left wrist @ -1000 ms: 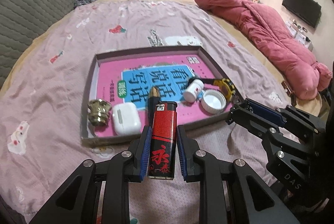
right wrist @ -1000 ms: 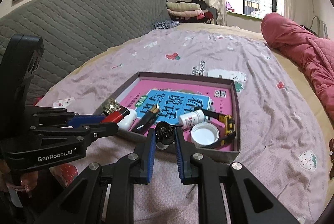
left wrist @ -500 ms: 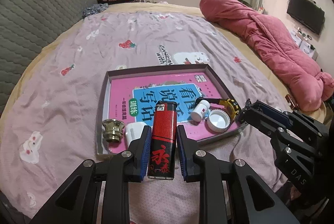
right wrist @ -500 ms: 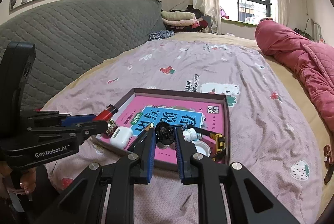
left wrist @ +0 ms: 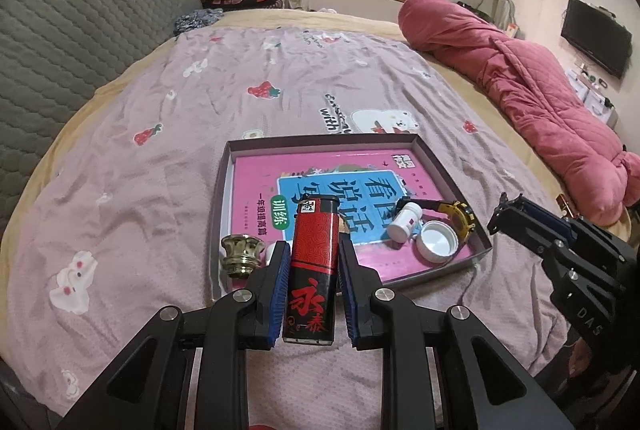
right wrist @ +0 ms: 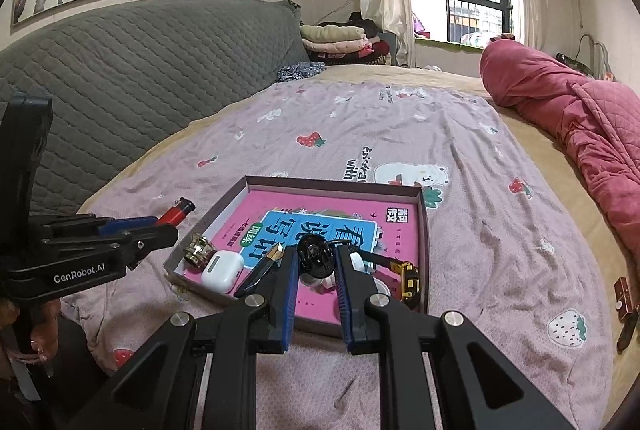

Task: Organize rigid objects
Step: 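Carry the red lighter and black clip up over the grey box, then lower the clip toward the cap with the right tool while the left tool lowers the lighter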

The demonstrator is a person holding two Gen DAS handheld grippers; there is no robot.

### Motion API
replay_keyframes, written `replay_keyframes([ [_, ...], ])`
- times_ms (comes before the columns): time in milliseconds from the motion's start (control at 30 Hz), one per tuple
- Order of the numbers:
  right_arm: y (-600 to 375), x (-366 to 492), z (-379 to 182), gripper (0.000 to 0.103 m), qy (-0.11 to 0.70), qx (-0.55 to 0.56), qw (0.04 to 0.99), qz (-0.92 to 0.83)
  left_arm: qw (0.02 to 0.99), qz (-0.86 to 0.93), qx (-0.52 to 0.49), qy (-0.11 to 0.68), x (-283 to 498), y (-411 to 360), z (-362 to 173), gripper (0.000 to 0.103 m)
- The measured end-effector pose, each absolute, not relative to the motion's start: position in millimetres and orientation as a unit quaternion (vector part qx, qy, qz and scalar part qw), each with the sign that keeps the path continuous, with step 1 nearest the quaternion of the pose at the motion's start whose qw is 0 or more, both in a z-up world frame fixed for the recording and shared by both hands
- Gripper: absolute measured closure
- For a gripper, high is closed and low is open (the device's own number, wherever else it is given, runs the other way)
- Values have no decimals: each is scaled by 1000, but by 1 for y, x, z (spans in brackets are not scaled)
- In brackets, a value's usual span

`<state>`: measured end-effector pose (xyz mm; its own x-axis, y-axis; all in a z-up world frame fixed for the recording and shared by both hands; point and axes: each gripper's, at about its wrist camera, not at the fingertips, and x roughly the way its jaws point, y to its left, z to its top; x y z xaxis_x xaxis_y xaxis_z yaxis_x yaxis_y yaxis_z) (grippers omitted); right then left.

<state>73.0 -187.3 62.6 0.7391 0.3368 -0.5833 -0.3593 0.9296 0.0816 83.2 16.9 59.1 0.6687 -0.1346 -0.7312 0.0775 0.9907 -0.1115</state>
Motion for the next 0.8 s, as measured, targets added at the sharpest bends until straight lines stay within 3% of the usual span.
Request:
replay_keyframes([
  [800,-183,100,67,85,290,-5,938,192,913,-54,-24,404,107,8,59,79],
])
